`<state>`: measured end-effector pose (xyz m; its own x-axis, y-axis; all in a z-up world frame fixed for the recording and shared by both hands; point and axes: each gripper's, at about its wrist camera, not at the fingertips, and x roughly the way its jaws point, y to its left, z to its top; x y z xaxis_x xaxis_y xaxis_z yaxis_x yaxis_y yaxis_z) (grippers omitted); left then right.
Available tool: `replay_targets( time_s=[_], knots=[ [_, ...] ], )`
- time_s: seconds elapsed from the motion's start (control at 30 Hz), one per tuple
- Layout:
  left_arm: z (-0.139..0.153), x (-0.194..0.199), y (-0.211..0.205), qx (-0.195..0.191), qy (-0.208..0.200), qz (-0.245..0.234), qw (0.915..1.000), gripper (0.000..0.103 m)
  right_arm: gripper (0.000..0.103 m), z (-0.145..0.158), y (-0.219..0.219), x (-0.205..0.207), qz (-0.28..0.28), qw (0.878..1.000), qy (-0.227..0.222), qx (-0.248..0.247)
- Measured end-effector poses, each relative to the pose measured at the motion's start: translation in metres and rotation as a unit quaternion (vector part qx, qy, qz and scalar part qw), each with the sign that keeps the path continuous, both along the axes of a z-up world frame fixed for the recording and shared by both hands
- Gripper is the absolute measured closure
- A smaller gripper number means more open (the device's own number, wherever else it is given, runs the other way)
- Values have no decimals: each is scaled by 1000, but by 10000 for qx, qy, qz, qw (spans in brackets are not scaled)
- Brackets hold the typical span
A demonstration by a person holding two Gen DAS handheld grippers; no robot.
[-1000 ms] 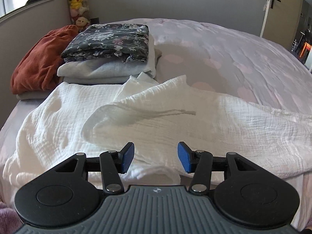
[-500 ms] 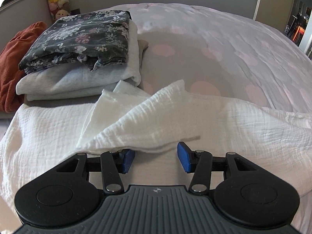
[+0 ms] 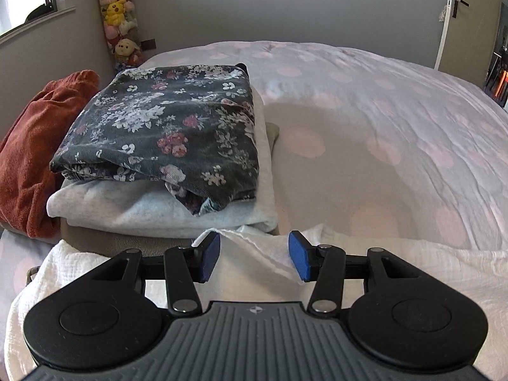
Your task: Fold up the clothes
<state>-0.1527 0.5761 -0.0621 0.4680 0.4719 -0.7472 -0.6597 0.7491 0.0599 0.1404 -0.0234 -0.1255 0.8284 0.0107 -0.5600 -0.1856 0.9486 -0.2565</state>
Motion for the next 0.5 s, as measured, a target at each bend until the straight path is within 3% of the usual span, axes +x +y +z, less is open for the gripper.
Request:
replay_targets(
  time_s=[0.2, 0.43, 0.5],
  knots=[
    [17, -3, 10, 111, -91, 146, 9998, 57, 22, -3, 4, 0, 76, 9999, -18, -66],
    [31, -59, -7, -58, 284, 475, 9984, 56, 22, -4, 6, -1, 211, 9998, 28, -12],
    [27, -75, -9, -285, 305, 663, 9969, 56, 22, -3, 6, -1, 224, 9997, 42, 5]
  ],
)
